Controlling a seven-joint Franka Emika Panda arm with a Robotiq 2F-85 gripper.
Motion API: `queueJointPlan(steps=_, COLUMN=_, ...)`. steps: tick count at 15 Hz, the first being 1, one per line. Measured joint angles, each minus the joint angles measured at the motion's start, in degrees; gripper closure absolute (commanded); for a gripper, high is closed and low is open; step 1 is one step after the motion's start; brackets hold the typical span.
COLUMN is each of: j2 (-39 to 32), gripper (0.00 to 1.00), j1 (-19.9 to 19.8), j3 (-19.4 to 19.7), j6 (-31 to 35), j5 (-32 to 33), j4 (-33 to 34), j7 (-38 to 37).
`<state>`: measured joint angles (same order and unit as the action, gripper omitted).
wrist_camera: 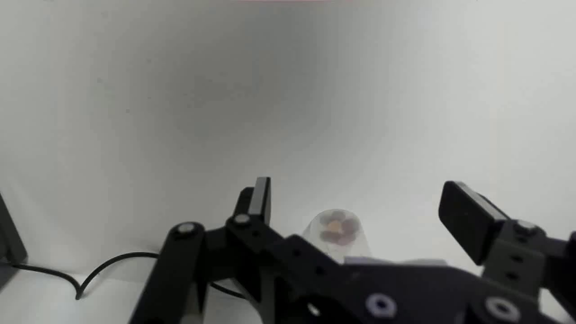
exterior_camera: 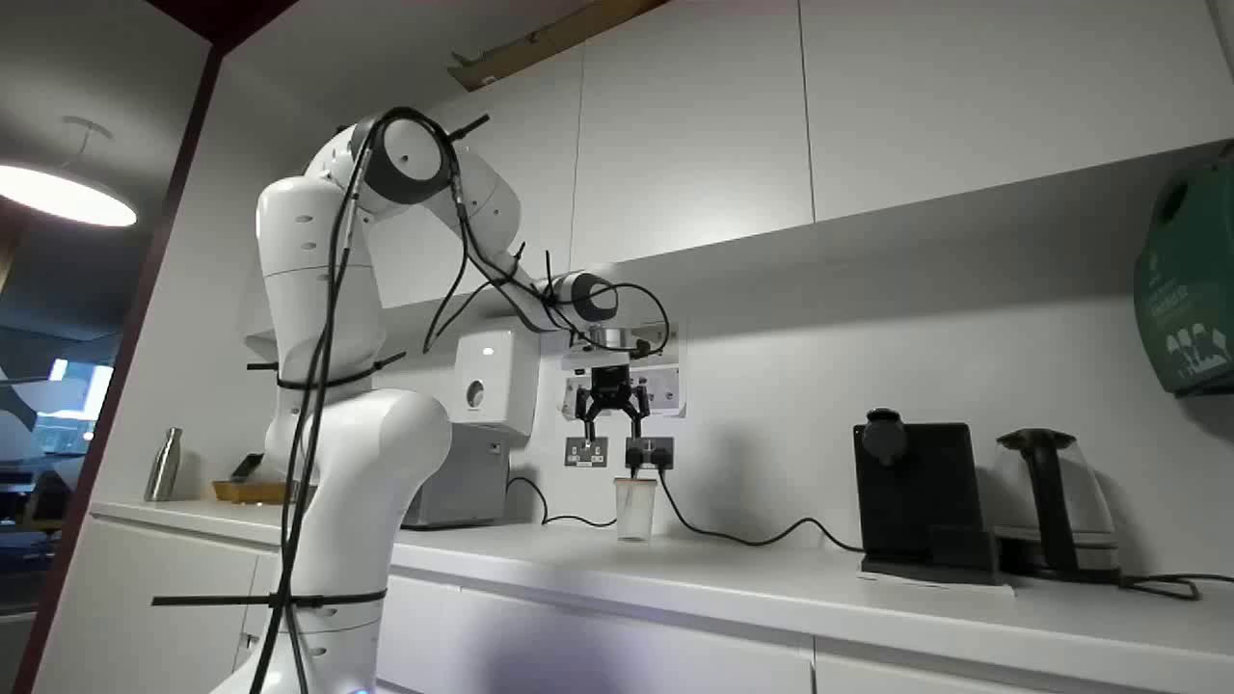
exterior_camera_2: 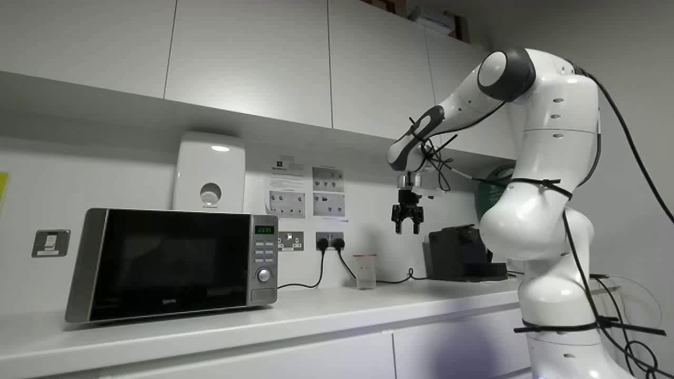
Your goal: Open the left door on the second upper cabinet
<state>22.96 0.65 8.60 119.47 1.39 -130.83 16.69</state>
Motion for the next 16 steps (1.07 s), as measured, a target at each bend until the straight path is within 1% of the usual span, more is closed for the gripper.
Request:
queueJointPlan(steps=10, j2=0.01, gripper=0.00, j1=0.00, j3=-0.10, j6=0.00, j5=0.10, j4=0.00, j7=0.06)
queueJointPlan(steps=12, j2=0.19, gripper=0.00, j1=-0.10, j3=-1.21, j6=2.44, j5=3.73, j4=-0.05, j7=-0.01)
queueJointPlan(steps=16, j2=1.93, gripper=0.00, j1=-0.22, j3=-5.16, j6=7.74, j5=12.94, j4=-0.04, j7=-1.11)
